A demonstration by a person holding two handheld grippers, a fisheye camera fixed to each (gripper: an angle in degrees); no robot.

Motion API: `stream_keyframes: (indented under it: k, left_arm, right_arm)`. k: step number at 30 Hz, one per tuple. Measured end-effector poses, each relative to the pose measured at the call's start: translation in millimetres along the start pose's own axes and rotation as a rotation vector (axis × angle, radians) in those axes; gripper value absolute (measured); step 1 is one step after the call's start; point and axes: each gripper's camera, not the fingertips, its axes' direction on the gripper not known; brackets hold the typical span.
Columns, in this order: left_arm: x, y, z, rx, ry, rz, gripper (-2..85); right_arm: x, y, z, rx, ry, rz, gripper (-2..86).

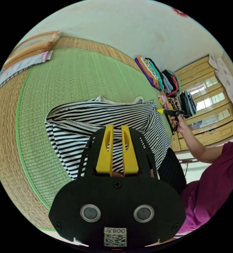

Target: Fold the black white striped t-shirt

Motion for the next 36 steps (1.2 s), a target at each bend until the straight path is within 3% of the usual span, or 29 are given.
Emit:
stream_keyframes:
  k: [5,9,24,36]
  left_arm:
    - [50,-3,35,-0.108,-0.127,0.169,6.5]
    - [65,-3,62,-0.168,-0.208,0.183,4.0]
    - [89,5,74,-0.135,-0.224,0.174,0.4]
    - [94,8,56,-0.077,-0.205,0.151,0.4]
  right_arm:
    - [-11,23,-10,0.019,0.091,0.032,5.6]
    - [-16,19,-7,0.027,0.122,0.043,5.7]
    - [-20,-22,12,0.017,0.309,0.136,5.5]
    - [-10,-27,9,0.0,0.308,0.156,0.2]
